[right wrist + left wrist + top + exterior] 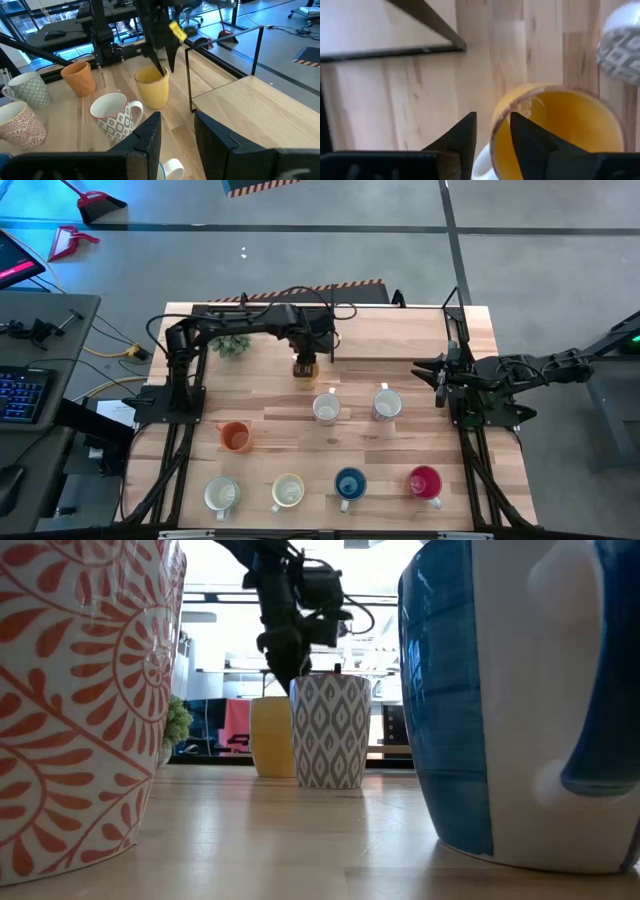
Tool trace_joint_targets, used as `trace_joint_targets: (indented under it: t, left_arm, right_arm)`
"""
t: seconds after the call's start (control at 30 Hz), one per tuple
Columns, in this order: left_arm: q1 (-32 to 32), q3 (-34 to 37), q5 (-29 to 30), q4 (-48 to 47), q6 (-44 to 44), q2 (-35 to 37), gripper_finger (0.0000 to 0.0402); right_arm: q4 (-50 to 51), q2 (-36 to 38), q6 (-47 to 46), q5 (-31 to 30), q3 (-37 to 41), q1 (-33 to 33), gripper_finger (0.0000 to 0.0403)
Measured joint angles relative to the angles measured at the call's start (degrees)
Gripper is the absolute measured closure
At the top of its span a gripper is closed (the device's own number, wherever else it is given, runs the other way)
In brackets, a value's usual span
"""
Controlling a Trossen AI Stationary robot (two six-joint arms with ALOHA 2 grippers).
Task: Place coffee mugs
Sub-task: Put the yellow mug on the shelf
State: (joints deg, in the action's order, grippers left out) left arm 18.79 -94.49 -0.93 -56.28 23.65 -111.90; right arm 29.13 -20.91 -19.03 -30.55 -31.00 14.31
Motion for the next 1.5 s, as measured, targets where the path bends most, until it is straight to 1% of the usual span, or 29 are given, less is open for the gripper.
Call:
trace_joint_targets:
  t: [0.1,0.2,0.37,0.5,0.67,0.77,0.83,0.9,0.97,1.03,1.1,1.23,1.33,1.43,1.5]
  left_arm:
    - [0.0,-2.0,0.0,-2.3,0.0,0.2,0.0287]
    - [-0.1,-4.2,0.0,-6.6,-0.2,0.2,0.0286]
    - [-0.1,-8.4,-0.3,-13.2,-4.0,0.3,0.0286]
    - [-0.1,-9.8,-4.2,-16.5,-6.1,2.1,0.0286]
    - [-0.1,-9.8,-5.8,-24.4,-6.9,7.1,0.0286]
    - [-0.1,-8.3,-11.0,-26.8,-8.7,12.0,0.0286]
    - [-0.3,-4.8,-15.1,-24.1,-10.9,16.8,0.0286]
    - [-1.0,0.4,-17.1,-19.6,-13.6,22.4,0.0286]
    - [-2.0,6.8,-17.0,-14.3,-16.8,28.3,0.0286]
    - [-3.0,14.2,-16.6,-6.8,-20.1,34.0,0.0286]
    - [-4.2,21.5,-16.4,1.4,-24.0,39.2,0.0286]
    - [-7.2,34.4,-12.6,20.1,-30.1,47.5,0.0286]
    - [-9.1,42.0,-9.3,31.1,-33.2,51.6,0.0286]
    - [-10.5,46.7,-6.1,36.7,-35.4,53.0,0.0286]
    - [-11.4,48.2,-4.6,38.2,-36.0,52.9,0.0286]
  right_arm:
    - [0.2,0.0,-0.1,0.1,0.0,0.0,0.0305]
    - [0.2,0.0,0.0,0.1,0.0,0.0,0.0305]
    - [0.3,0.0,1.4,0.1,0.0,0.0,0.0305]
    - [0.2,0.0,4.0,0.1,0.0,0.0,0.0305]
    - [0.5,0.0,0.5,0.2,0.0,0.0,0.0305]
    - [0.5,0.0,-0.2,0.3,0.0,0.0,0.0304]
    - [0.0,0.0,-0.2,0.3,0.0,0.0,0.0305]
    - [-0.5,0.0,-0.4,0.3,0.0,0.0,0.0305]
    - [-0.7,0.0,-0.4,0.3,0.0,0.0,0.0304]
    - [-0.7,-0.1,-0.5,0.3,0.0,-0.1,0.0305]
    - [-0.7,-0.1,-2.5,0.4,0.0,-0.1,0.0305]
    - [-2.6,-1.4,-6.5,-0.5,0.0,-0.1,0.0304]
    - [-7.4,-4.9,-4.1,1.0,-0.1,-0.1,0.0304]
    - [-7.9,-10.4,-3.6,2.7,-2.1,-1.5,0.0304]
    - [-7.5,-14.8,-3.3,5.0,-4.8,-3.2,0.0304]
